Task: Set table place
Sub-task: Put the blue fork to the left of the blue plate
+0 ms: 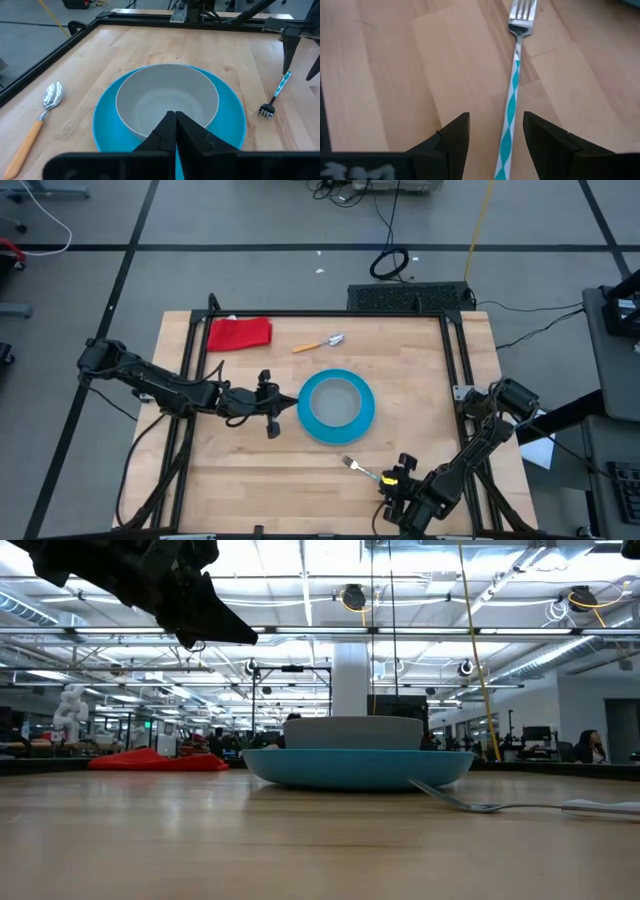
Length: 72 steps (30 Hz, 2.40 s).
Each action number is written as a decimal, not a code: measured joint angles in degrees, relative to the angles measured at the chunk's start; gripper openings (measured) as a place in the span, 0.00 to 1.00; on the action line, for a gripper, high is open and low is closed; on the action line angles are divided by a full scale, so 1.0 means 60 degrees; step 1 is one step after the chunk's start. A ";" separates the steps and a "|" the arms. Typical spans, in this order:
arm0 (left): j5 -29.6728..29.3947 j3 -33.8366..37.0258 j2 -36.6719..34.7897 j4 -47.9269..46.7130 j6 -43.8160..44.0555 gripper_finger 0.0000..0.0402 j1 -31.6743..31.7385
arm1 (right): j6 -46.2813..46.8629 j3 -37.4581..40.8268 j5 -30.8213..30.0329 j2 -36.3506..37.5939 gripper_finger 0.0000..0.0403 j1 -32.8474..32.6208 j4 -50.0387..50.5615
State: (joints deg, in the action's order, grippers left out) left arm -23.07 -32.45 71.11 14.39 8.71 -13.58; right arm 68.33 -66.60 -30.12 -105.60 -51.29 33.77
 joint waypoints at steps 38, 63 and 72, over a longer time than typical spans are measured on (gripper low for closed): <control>0.0007 0.0000 0.0001 0.0018 -0.0047 0.05 0.0000 | -0.0083 0.1430 0.0266 0.0036 0.11 -0.0044 -0.1610; 0.0004 0.0000 0.0004 0.0080 -0.0047 0.05 0.0000 | -0.0586 0.1474 0.0207 0.0516 0.05 -0.0007 -0.1397; 0.0383 0.0000 0.0003 0.0077 0.1053 0.05 0.0011 | -0.0850 0.1466 0.0041 0.0549 0.05 0.0058 -0.1466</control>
State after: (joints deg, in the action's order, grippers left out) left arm -20.77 -32.45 71.13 14.85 15.03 -13.52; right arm 63.23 -57.80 -29.87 -102.31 -50.94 24.98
